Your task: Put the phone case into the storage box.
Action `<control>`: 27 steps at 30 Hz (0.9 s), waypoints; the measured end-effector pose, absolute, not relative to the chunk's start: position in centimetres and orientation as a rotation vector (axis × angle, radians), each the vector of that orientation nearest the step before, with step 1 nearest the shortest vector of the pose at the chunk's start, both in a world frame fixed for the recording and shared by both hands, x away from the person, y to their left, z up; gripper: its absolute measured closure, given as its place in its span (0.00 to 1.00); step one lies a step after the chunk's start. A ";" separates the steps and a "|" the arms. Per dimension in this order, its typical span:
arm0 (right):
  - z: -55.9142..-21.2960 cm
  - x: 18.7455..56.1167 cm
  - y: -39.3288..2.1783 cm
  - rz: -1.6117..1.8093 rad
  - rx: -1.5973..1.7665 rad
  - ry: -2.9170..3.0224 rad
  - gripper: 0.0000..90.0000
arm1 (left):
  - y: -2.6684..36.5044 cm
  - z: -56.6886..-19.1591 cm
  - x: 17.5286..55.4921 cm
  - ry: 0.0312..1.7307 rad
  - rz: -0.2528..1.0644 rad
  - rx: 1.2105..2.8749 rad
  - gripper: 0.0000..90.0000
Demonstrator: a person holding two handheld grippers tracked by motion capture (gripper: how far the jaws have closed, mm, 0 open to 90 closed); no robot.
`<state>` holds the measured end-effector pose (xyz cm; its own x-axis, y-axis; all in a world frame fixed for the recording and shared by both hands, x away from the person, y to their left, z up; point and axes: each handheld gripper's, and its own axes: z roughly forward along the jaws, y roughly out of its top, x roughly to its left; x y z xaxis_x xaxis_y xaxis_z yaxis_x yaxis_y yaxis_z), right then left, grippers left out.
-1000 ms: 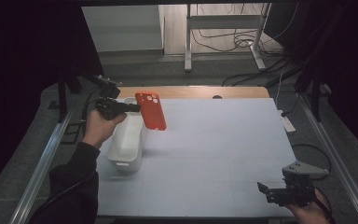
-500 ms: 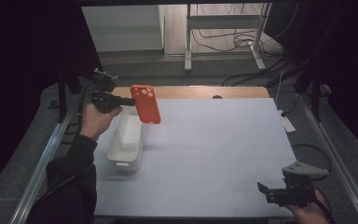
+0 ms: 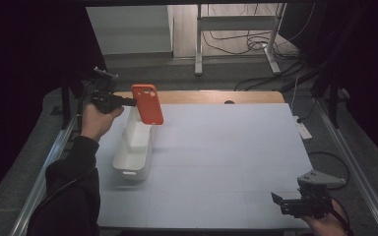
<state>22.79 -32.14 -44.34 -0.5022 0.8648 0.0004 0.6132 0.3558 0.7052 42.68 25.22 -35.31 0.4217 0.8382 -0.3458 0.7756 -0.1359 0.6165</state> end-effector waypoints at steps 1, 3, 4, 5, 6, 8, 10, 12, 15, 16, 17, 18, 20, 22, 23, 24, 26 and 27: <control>-44.3 22.8 -32.1 0.930 1.296 2.251 0.00 | 25.3 -35.3 42.7 1.372 0.107 1.919 0.99; -44.3 22.8 -32.1 0.930 1.294 2.253 0.00 | 25.5 -35.3 42.9 1.379 0.110 1.920 0.99; -44.3 22.8 -32.1 0.930 1.294 2.253 0.00 | 25.6 -35.3 43.0 1.385 0.114 1.919 0.99; -44.3 22.8 -32.1 0.929 1.293 2.254 0.00 | 25.8 -35.3 43.1 1.390 0.116 1.918 0.99; -44.3 22.8 -32.1 0.929 1.290 2.255 0.00 | 25.8 -35.3 43.2 1.391 0.118 1.918 0.99; -44.3 22.8 -32.1 0.929 1.290 2.257 0.00 | 26.0 -35.3 43.3 1.399 0.124 1.916 0.99; -44.3 22.8 -32.1 0.929 1.289 2.258 0.00 | 26.1 -35.3 43.4 1.405 0.126 1.914 0.99; -44.3 22.8 -32.1 0.929 1.290 2.259 0.00 | 26.3 -35.3 43.6 1.413 0.134 1.916 0.99; -44.3 22.8 -32.1 0.927 1.289 2.261 0.00 | 26.7 -35.3 43.9 1.428 0.145 1.913 0.99; -44.3 22.8 -32.1 0.927 1.289 2.261 0.00 | 26.8 -35.4 44.0 1.432 0.148 1.910 0.99; -44.3 22.8 -32.1 0.926 1.289 2.261 0.00 | 26.8 -35.4 44.0 1.435 0.148 1.910 0.99; -44.3 22.8 -32.1 0.926 1.289 2.261 0.00 | 26.8 -35.4 44.0 1.435 0.148 1.910 0.99; -44.4 22.8 -32.1 0.925 1.287 2.262 0.00 | 26.9 -35.5 44.2 1.443 0.154 1.909 0.99; -44.4 22.8 -32.1 0.925 1.287 2.262 0.00 | 27.0 -35.7 44.4 1.453 0.157 1.908 0.99; -44.4 22.8 -32.1 0.925 1.287 2.263 0.00 | 27.0 -35.7 44.5 1.458 0.162 1.909 0.99; -44.4 22.8 -32.1 0.925 1.287 2.262 0.00 | 27.0 -35.8 44.6 1.463 0.166 1.911 0.99; -44.4 22.8 -32.1 0.925 1.287 2.263 0.00 | 27.1 -36.0 44.8 1.473 0.173 1.912 0.99; -44.4 22.8 -32.1 0.924 1.286 2.265 0.00 | 27.2 -36.1 44.9 1.478 0.178 1.910 0.99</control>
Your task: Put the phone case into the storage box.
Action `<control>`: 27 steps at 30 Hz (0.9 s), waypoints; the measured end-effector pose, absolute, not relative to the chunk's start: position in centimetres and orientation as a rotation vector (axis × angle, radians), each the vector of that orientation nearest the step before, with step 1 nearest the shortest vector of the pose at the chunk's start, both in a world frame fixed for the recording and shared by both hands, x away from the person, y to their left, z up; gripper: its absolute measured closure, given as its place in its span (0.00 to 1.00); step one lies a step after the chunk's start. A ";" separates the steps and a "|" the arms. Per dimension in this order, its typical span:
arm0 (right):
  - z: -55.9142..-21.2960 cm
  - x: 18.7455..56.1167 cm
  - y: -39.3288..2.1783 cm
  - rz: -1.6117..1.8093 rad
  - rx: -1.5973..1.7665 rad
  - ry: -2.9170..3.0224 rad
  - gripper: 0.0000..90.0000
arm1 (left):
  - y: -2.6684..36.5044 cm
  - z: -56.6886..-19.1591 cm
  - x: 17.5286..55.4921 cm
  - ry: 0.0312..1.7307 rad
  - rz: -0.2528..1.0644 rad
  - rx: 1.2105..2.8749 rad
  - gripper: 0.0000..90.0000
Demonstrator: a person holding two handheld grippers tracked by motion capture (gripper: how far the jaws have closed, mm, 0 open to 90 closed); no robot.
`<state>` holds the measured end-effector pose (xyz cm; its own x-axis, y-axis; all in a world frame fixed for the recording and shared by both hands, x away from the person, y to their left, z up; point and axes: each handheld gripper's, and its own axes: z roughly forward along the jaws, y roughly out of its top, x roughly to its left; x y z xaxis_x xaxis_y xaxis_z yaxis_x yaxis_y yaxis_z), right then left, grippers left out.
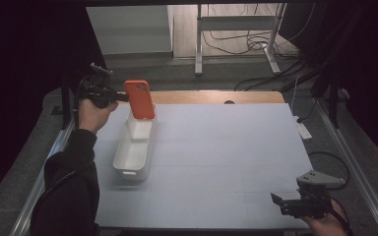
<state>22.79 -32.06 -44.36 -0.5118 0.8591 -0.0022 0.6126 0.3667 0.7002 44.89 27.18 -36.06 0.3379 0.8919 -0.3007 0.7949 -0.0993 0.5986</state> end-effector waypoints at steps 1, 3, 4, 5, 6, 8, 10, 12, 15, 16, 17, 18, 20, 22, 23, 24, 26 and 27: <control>-44.4 22.8 -32.0 0.922 1.286 2.267 0.00 | 27.2 -36.2 45.0 1.484 0.179 1.905 0.99; -44.4 22.8 -32.0 0.921 1.282 2.270 0.00 | 27.3 -36.4 45.1 1.491 0.177 1.900 0.99; -44.4 22.8 -32.0 0.921 1.282 2.270 0.00 | 27.3 -36.4 45.1 1.491 0.177 1.900 0.99; -44.4 22.8 -32.0 0.919 1.278 2.271 0.00 | 27.3 -36.5 45.2 1.492 0.181 1.902 0.99; -44.4 22.8 -32.0 0.919 1.277 2.272 0.00 | 27.4 -36.5 45.3 1.497 0.181 1.899 0.99; -44.4 22.8 -32.0 0.919 1.276 2.273 0.00 | 27.4 -36.7 45.6 1.505 0.184 1.894 0.99; -44.4 22.8 -32.0 0.920 1.276 2.273 0.00 | 27.5 -36.8 45.7 1.509 0.184 1.891 0.99; -44.4 22.8 -32.0 0.917 1.276 2.274 0.00 | 27.5 -36.9 45.8 1.514 0.186 1.888 0.99; -44.4 22.8 -32.0 0.917 1.274 2.275 0.00 | 27.6 -37.1 46.1 1.526 0.190 1.887 0.99; -44.4 22.8 -32.0 0.917 1.271 2.276 0.00 | 27.6 -37.2 46.2 1.531 0.191 1.885 0.99; -44.4 22.8 -32.0 0.916 1.270 2.277 0.00 | 27.6 -37.3 46.2 1.536 0.192 1.884 0.99; -44.4 22.8 -32.0 0.916 1.270 2.277 0.00 | 27.7 -37.4 46.3 1.534 0.194 1.890 0.99; -44.4 22.8 -31.9 0.917 1.269 2.278 0.00 | 27.6 -37.6 46.4 1.544 0.197 1.886 0.99; -44.4 22.8 -31.9 0.916 1.269 2.279 0.00 | 27.6 -37.8 46.5 1.549 0.194 1.888 0.99; -44.4 22.8 -31.9 0.916 1.268 2.280 0.00 | 27.7 -37.9 46.6 1.547 0.198 1.893 0.99; -44.4 22.8 -31.9 0.917 1.268 2.280 0.00 | 27.6 -38.1 46.7 1.554 0.194 1.887 0.99; -44.4 22.8 -31.9 0.916 1.265 2.281 0.00 | 27.7 -38.3 46.8 1.556 0.192 1.887 0.99; -44.4 22.8 -31.9 0.916 1.265 2.281 0.00 | 27.7 -38.4 46.8 1.555 0.195 1.890 0.99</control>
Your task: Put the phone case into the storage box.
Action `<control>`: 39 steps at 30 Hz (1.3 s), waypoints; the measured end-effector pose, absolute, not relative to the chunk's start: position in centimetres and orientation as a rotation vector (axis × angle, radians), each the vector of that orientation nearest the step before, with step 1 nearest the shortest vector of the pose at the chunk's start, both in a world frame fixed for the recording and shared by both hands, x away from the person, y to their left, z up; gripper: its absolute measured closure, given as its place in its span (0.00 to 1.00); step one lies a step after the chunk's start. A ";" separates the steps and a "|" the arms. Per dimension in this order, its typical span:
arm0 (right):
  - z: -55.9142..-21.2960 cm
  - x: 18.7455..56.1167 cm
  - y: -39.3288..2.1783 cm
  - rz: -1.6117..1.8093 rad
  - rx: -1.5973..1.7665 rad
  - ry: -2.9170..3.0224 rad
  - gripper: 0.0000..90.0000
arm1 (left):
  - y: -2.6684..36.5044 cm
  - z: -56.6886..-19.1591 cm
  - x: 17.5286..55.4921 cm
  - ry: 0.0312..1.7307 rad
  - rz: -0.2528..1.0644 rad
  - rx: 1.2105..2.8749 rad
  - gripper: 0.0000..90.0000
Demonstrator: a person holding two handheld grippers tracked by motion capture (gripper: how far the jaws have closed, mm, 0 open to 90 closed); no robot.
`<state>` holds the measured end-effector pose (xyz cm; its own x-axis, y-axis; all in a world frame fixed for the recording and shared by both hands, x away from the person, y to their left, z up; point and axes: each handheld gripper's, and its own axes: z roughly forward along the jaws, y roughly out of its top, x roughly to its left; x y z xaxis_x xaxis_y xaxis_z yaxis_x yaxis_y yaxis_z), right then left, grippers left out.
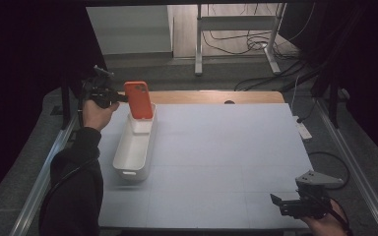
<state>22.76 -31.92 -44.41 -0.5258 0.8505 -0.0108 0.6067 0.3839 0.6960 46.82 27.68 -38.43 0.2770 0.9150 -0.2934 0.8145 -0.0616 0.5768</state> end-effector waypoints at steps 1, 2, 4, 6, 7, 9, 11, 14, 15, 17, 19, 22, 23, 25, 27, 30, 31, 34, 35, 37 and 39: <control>-44.4 22.8 -31.9 0.914 1.264 2.283 0.00 | 27.7 -38.6 46.9 1.560 0.190 1.886 0.99; -44.4 22.8 -31.9 0.914 1.264 2.283 0.00 | 27.7 -38.7 46.9 1.562 0.189 1.887 0.99; -44.4 22.7 -31.9 0.913 1.262 2.284 0.00 | 27.7 -39.0 47.0 1.568 0.185 1.884 0.99; -44.4 22.7 -31.9 0.914 1.262 2.284 0.00 | 27.7 -39.3 47.2 1.573 0.184 1.885 0.99; -44.4 22.7 -31.9 0.914 1.262 2.284 0.00 | 27.7 -39.3 47.2 1.573 0.184 1.885 0.99; -44.4 22.7 -31.9 0.914 1.263 2.283 0.00 | 27.6 -39.6 47.3 1.575 0.185 1.889 0.99; -44.4 22.7 -31.9 0.915 1.263 2.283 0.00 | 27.6 -39.8 47.4 1.575 0.182 1.893 0.99; -44.4 22.7 -31.9 0.915 1.262 2.284 0.00 | 27.4 -40.1 47.5 1.585 0.180 1.889 0.99; -44.4 22.7 -31.9 0.915 1.261 2.284 0.00 | 27.4 -40.3 47.5 1.587 0.178 1.891 0.99; -44.4 22.7 -31.9 0.915 1.261 2.284 0.00 | 27.4 -40.5 47.6 1.585 0.178 1.900 0.99; -44.4 22.7 -31.9 0.914 1.263 2.285 0.00 | 27.3 -40.6 47.7 1.588 0.178 1.898 0.99; -44.4 22.7 -31.9 0.914 1.262 2.286 0.00 | 27.3 -41.0 47.8 1.592 0.175 1.902 0.99; -44.4 22.7 -31.9 0.914 1.262 2.286 0.00 | 27.3 -41.1 47.8 1.594 0.173 1.901 0.99; -44.4 22.7 -31.9 0.914 1.262 2.286 0.00 | 27.2 -41.3 47.9 1.598 0.170 1.899 0.99; -44.4 22.7 -31.9 0.914 1.262 2.286 0.00 | 27.2 -41.6 48.0 1.600 0.167 1.902 0.99; -44.4 22.7 -31.9 0.914 1.260 2.288 0.00 | 27.1 -41.9 48.1 1.607 0.165 1.904 0.99; -44.4 22.7 -31.9 0.917 1.260 2.287 0.00 | 27.1 -42.0 48.1 1.609 0.165 1.904 0.99; -44.4 22.7 -31.9 0.917 1.259 2.287 0.00 | 27.1 -42.2 48.2 1.612 0.161 1.909 0.99; -44.4 22.7 -31.9 0.918 1.259 2.286 0.00 | 27.0 -42.3 48.2 1.614 0.161 1.905 0.99; -44.4 22.7 -31.9 0.919 1.258 2.286 0.00 | 27.0 -42.4 48.3 1.616 0.159 1.910 0.99; -44.4 22.7 -31.9 0.920 1.258 2.285 0.00 | 26.9 -42.5 48.4 1.623 0.158 1.908 0.99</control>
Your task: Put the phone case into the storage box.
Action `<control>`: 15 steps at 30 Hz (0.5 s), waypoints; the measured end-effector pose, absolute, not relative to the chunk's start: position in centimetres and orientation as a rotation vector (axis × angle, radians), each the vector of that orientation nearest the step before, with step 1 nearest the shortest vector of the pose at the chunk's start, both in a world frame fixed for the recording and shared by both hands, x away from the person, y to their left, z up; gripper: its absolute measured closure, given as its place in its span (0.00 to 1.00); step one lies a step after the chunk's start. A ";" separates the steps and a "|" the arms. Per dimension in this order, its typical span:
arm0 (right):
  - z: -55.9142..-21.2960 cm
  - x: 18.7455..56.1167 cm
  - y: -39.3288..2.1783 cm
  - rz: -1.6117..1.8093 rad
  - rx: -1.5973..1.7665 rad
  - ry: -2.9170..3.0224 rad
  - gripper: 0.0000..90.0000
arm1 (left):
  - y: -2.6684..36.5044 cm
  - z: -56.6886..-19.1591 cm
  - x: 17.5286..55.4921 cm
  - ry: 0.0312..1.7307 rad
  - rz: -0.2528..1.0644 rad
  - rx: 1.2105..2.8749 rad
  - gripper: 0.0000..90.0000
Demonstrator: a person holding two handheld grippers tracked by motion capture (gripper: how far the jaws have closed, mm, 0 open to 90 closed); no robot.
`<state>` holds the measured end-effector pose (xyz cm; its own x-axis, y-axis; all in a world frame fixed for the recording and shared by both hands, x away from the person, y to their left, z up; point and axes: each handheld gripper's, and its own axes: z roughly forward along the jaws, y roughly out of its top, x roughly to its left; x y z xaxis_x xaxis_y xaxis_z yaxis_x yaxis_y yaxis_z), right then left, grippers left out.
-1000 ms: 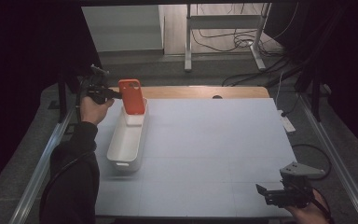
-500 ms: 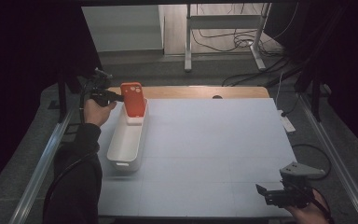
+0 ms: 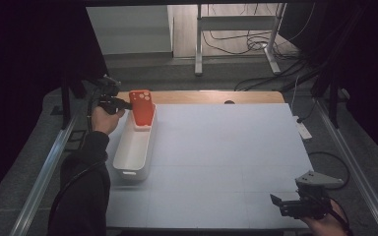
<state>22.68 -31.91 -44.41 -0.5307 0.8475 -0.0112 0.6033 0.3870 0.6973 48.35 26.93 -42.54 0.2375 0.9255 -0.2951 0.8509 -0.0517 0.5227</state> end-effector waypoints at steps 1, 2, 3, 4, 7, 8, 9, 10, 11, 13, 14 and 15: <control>-44.4 22.7 -31.9 0.918 1.259 2.285 0.00 | 26.9 -42.6 48.4 1.623 0.157 1.914 0.99; -44.4 22.7 -31.9 0.918 1.259 2.285 0.00 | 26.9 -42.6 48.4 1.623 0.157 1.914 0.99; -44.4 22.7 -31.9 0.920 1.256 2.285 0.01 | 26.9 -42.7 48.5 1.625 0.155 1.924 0.99; -44.4 22.7 -31.9 0.918 1.256 2.285 0.01 | 26.8 -42.8 48.5 1.632 0.157 1.915 0.99; -44.4 22.7 -31.9 0.918 1.257 2.286 0.00 | 26.7 -43.1 48.7 1.642 0.155 1.918 0.99; -44.4 22.7 -31.9 0.919 1.257 2.285 0.01 | 26.7 -43.2 48.7 1.639 0.152 1.930 0.99; -44.4 22.7 -31.9 0.920 1.257 2.284 0.01 | 26.6 -43.3 48.7 1.642 0.154 1.927 0.99; -44.4 22.7 -31.9 0.920 1.257 2.285 0.01 | 26.6 -43.4 48.8 1.642 0.152 1.931 0.99; -44.4 22.7 -31.9 0.920 1.257 2.285 0.01 | 26.6 -43.5 48.8 1.644 0.152 1.932 0.99; -44.4 22.7 -31.9 0.918 1.255 2.287 0.01 | 26.5 -43.6 48.9 1.648 0.151 1.927 0.98; -44.4 22.7 -31.9 0.918 1.255 2.287 0.01 | 26.5 -43.6 48.9 1.648 0.151 1.927 0.98; -44.4 22.7 -31.9 0.918 1.254 2.287 0.01 | 26.5 -43.7 48.9 1.651 0.153 1.925 0.98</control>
